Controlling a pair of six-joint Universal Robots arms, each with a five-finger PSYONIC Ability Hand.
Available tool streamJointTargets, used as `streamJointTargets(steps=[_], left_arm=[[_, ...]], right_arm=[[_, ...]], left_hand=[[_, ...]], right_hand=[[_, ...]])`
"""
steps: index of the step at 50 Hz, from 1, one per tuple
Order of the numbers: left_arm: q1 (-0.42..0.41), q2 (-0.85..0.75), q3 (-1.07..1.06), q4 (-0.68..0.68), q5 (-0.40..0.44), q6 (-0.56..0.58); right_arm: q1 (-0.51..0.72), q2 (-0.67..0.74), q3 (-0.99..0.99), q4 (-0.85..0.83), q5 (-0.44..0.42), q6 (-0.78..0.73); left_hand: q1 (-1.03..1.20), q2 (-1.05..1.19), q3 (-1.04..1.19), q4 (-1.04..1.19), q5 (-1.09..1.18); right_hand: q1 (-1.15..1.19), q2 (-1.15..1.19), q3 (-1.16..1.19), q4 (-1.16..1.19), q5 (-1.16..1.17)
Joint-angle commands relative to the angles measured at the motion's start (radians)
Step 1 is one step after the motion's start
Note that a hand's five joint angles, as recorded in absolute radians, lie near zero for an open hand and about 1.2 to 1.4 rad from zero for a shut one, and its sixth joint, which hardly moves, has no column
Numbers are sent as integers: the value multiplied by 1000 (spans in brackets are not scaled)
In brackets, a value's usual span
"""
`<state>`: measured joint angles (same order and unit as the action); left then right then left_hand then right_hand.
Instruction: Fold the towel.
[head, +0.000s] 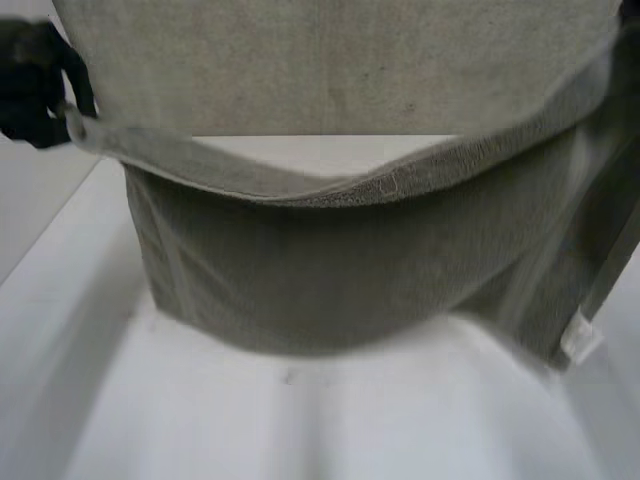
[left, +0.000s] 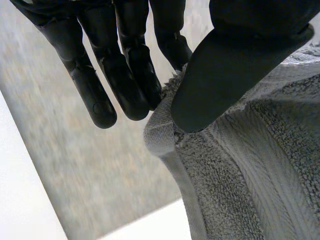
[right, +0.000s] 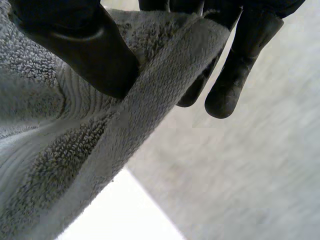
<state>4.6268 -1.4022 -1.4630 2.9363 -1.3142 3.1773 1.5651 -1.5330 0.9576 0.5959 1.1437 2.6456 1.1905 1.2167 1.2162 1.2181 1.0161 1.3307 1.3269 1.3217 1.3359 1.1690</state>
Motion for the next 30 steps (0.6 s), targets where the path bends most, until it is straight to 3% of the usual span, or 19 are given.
streamJointTargets(steps=[1,7,9,12,14,19,25,30], left_arm=[[4,-216,4,-23,0,33],[-57,-409,141,-42,-22,87],[-121,-504,273,-43,-51,90],[-132,-543,352,-42,-66,89],[-141,-599,517,-34,-98,82],[-143,-638,744,42,-137,26],[-112,-626,806,155,-146,-146],[-105,-630,767,144,-143,-177]], right_arm=[[10,197,-8,82,22,-128],[62,361,-108,77,54,-144],[127,457,-248,68,88,-110],[161,508,-353,53,116,-81],[203,603,-593,-19,189,9],[211,648,-833,-221,280,186],[207,604,-812,-265,265,231],[207,583,-697,-187,202,203]], left_hand=[[206,180,180,178,206],[206,180,180,178,206],[206,180,180,178,206],[206,180,180,178,206],[206,180,180,178,206],[206,180,180,178,206],[206,180,180,178,206],[206,180,180,178,206]], right_hand=[[66,69,75,60,53],[66,69,75,60,53],[66,69,75,60,53],[66,69,75,60,53],[66,69,75,60,53],[66,69,75,60,53],[66,69,75,60,53],[66,69,75,60,53]])
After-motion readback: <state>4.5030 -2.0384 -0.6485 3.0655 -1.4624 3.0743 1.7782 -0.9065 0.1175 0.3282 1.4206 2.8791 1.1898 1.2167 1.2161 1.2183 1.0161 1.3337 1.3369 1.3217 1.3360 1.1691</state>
